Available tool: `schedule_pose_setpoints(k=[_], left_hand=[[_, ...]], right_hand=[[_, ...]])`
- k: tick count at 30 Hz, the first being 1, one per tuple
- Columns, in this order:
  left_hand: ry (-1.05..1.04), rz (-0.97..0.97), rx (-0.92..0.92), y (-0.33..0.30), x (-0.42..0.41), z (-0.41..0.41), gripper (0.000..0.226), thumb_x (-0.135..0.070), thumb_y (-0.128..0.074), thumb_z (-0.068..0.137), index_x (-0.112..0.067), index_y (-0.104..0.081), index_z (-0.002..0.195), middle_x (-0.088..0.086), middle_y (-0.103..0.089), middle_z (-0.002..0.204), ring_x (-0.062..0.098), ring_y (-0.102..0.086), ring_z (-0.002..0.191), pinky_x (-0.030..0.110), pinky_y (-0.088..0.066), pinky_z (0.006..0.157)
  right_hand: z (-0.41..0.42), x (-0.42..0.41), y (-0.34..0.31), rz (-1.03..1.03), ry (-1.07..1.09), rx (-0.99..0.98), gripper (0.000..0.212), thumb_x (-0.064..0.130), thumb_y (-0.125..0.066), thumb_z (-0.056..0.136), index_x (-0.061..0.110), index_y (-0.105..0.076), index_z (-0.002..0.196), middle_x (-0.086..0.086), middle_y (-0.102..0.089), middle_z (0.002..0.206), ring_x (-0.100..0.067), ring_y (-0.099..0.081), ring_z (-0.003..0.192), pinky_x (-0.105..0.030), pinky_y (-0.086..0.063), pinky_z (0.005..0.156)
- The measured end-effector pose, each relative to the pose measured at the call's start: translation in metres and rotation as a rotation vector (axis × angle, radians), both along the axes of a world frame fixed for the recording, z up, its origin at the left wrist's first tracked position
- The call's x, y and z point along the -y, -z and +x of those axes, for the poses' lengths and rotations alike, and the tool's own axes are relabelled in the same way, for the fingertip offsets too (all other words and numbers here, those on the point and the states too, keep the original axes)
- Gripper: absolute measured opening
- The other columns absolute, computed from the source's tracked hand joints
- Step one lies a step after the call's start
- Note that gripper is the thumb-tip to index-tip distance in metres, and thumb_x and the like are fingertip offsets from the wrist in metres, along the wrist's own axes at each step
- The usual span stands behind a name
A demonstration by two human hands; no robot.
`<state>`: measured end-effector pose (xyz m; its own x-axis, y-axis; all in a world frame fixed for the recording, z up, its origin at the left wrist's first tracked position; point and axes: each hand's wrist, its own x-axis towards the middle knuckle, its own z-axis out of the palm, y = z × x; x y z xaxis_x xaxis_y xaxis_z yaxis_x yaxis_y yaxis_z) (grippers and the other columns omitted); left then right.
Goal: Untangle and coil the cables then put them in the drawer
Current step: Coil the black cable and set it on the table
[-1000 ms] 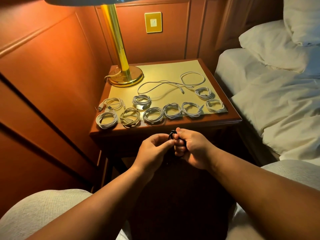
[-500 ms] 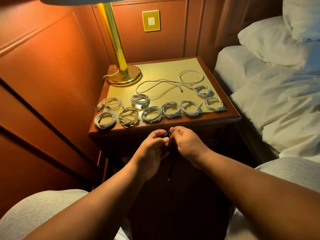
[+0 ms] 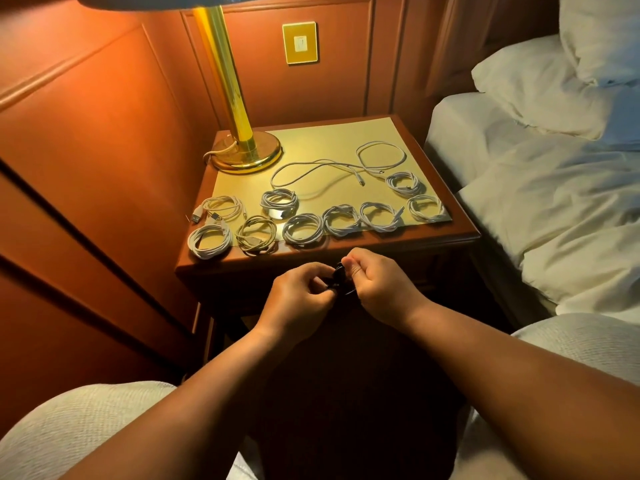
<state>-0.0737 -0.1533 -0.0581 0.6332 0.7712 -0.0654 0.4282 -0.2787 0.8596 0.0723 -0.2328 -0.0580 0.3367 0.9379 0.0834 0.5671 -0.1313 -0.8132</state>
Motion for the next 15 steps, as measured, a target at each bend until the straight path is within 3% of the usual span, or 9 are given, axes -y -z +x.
schedule_pose_setpoints(k=[4,7,9,12,15], left_hand=[[-0.005,-0.377,0.259,-0.007,-0.003,0.001,0.034,-0.002,-0.060,0.092,-0.023,-0.056,0.118,0.011,-0.065,0.092,0.022,-0.069,0.085,0.044,-0.056,0.087],[-0.014,-0.724,0.393,-0.007,0.001,0.005,0.035,0.002,-0.045,0.097,-0.016,-0.050,0.126,0.012,-0.054,0.092,0.017,-0.059,0.066,0.037,-0.054,0.072],[-0.010,-0.750,0.361,-0.004,0.001,0.005,0.037,0.000,-0.042,0.097,-0.019,-0.052,0.127,0.007,-0.048,0.080,0.011,-0.045,0.055,0.031,-0.048,0.059],[0.051,-0.604,0.246,-0.002,0.001,0.004,0.029,-0.005,-0.048,0.098,-0.022,-0.054,0.121,0.002,-0.047,0.078,0.009,-0.042,0.057,0.027,-0.042,0.057],[0.057,-0.500,0.177,0.002,0.000,0.003,0.012,-0.018,-0.060,0.096,-0.016,-0.062,0.109,0.005,-0.055,0.085,0.013,-0.051,0.070,0.027,-0.046,0.065]], right_hand=[[0.012,-0.001,-0.003,0.014,0.016,0.168,0.022,0.021,-0.046,0.103,0.022,-0.052,0.083,0.010,-0.052,0.072,-0.002,-0.048,0.061,-0.014,-0.035,0.055],[0.013,0.000,-0.004,0.002,0.003,0.161,0.023,0.022,-0.045,0.103,0.020,-0.053,0.082,0.008,-0.053,0.071,-0.004,-0.047,0.061,-0.016,-0.037,0.055],[0.013,0.001,-0.003,-0.027,0.008,0.114,0.026,0.023,-0.044,0.104,0.021,-0.053,0.080,0.007,-0.053,0.069,-0.003,-0.048,0.058,-0.015,-0.037,0.054],[0.016,-0.002,-0.001,-0.086,0.090,-0.212,0.032,0.026,-0.038,0.106,0.018,-0.053,0.078,0.006,-0.048,0.064,-0.002,-0.043,0.052,-0.018,-0.035,0.053],[0.015,-0.004,-0.003,-0.089,0.179,-0.852,0.038,0.029,-0.033,0.107,0.015,-0.048,0.076,0.002,-0.037,0.060,-0.011,-0.034,0.053,-0.027,-0.031,0.054]])
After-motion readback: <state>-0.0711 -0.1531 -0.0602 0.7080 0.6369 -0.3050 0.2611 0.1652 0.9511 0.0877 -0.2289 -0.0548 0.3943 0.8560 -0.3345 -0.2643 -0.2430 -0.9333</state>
